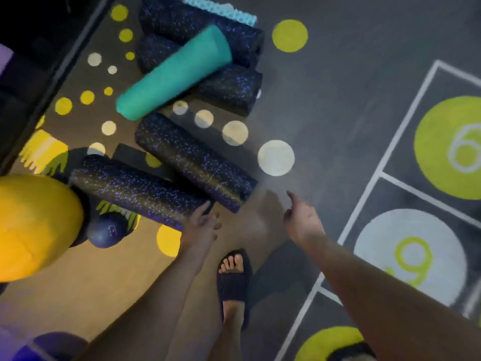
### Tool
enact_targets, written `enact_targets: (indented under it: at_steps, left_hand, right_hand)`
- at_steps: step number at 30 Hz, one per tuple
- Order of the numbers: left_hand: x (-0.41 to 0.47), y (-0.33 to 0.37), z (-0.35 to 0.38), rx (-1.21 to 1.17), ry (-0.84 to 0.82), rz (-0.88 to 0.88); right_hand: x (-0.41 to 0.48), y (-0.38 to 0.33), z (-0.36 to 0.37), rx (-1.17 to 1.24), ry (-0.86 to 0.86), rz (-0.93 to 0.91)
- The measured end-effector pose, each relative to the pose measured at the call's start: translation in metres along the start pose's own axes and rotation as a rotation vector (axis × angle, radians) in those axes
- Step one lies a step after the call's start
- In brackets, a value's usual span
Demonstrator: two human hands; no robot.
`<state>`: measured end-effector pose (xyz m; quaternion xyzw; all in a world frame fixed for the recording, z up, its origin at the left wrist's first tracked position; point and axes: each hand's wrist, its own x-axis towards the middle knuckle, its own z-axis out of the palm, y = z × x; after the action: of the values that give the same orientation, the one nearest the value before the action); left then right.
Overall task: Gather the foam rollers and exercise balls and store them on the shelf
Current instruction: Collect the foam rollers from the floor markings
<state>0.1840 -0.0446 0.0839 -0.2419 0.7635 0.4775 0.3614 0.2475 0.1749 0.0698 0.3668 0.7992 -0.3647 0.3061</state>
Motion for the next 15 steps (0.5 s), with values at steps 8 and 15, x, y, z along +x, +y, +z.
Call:
enact_targets:
  at_steps: [8,15]
  left_hand:
    - [-0.072,0.01,0.18,0.246,-0.23,0.158]
    - [-0.188,0.01,0.374,0.398,-0.493,0.247]
  right_hand:
    - [-0.057,0.182,-0.071,0.288,0.16,0.214]
    - [-0.137,0.359,-0.124,0.564,0.283,0.449]
